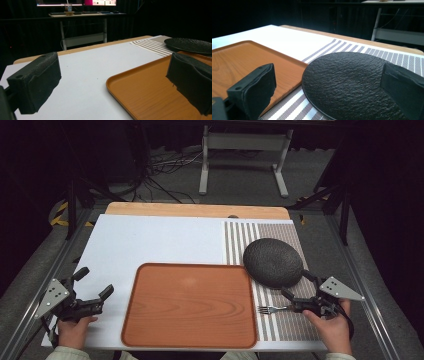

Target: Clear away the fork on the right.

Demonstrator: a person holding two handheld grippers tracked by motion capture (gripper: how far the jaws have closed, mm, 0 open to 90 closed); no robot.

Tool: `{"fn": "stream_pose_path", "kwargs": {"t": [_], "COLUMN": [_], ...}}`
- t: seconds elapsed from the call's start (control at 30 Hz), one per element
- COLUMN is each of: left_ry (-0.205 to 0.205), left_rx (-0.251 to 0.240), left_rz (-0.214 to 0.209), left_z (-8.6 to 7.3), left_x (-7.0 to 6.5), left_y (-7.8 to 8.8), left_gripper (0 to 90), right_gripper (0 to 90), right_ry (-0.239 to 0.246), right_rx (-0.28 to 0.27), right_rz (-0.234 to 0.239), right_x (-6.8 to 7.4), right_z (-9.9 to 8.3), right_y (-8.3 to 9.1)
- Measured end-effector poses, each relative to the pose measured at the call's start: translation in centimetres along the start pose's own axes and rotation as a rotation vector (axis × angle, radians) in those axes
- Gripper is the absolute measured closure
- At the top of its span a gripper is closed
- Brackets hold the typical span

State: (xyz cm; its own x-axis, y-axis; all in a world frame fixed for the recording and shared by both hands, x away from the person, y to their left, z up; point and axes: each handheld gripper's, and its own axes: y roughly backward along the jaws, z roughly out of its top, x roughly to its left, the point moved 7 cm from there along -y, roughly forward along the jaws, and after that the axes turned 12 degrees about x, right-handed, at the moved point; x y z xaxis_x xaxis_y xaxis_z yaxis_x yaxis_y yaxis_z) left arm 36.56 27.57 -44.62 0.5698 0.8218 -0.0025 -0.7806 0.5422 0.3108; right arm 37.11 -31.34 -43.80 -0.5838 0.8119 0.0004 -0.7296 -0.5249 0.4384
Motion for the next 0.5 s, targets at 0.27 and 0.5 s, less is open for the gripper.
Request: {"fn": "stream_pose_path", "kwargs": {"t": [0.27,0.5], "left_ry": [0.003,0.001], "left_rx": [0.001,0.002], "left_rz": [0.0,-0.001], "left_z": [0.0,0.0], "left_x": [0.0,0.0], "left_y": [0.0,0.0], "left_gripper": [0.2,0.2], "right_gripper": [3.4,5.1], "right_ry": [0.065,0.141], "right_rx": [0.148,0.275], "right_rz": [0.022,0.046], "right_x": [-0.3,-0.2], "right_z": [0.8,1.6], "right_y": [-0.1,-0.2]}}
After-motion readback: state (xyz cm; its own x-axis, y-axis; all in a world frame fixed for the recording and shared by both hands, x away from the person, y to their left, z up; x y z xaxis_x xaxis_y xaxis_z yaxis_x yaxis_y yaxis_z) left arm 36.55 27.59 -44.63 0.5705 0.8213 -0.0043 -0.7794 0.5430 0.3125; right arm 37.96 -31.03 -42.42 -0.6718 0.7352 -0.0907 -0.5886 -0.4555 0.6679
